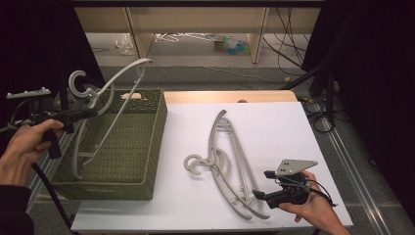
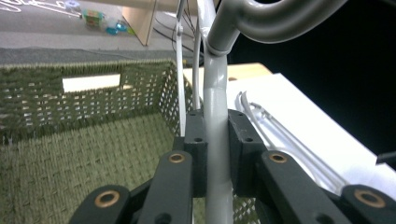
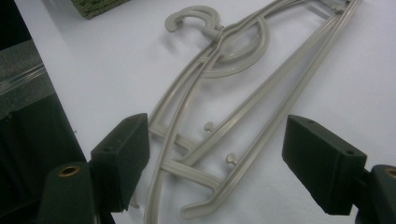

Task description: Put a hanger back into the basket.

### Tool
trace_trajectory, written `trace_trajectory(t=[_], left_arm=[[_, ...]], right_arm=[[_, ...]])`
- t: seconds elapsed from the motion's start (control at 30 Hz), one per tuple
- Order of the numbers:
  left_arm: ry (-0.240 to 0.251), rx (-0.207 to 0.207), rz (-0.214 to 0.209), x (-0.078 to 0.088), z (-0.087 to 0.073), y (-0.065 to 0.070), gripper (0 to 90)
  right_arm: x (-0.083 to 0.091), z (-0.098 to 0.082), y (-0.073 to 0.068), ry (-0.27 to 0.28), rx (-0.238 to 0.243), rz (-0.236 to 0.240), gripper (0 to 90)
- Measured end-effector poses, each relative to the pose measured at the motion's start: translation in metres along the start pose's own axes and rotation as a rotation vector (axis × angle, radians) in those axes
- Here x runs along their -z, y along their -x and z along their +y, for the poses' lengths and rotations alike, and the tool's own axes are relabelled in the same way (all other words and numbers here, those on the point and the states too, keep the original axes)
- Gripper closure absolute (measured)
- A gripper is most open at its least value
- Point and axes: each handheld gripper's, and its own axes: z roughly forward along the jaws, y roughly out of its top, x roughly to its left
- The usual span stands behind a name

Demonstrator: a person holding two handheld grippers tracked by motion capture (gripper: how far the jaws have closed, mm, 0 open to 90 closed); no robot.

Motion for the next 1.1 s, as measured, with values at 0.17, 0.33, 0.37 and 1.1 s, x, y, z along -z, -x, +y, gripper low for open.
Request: trace_trajectory(t=[0.17, 0.33, 0.37, 1.1], left_arm=[[-0.051, -0.004, 0.003, -0.006, -0.013, -0.012, 79.4], [-0.081, 0.014, -0.024, -0.011, -0.027, -0.023, 79.4], [-0.078, 0.02, -0.029, -0.012, -0.028, -0.024, 79.4], [-0.258, -0.018, -0.021, -0.037, -0.054, -0.043, 79.3]], right_arm=[[-0.001, 0.0, -0.001, 0.004, 0.007, 0.0, 24.0], [-0.001, 0.0, 0.0, -0.007, -0.001, 0.006, 24.0], [-0.001, 0.0, 0.0, -0.007, -0.003, 0.005, 24.0], [-0.002, -0.002, 0.001, -0.015, -0.002, 0.004, 24.1]])
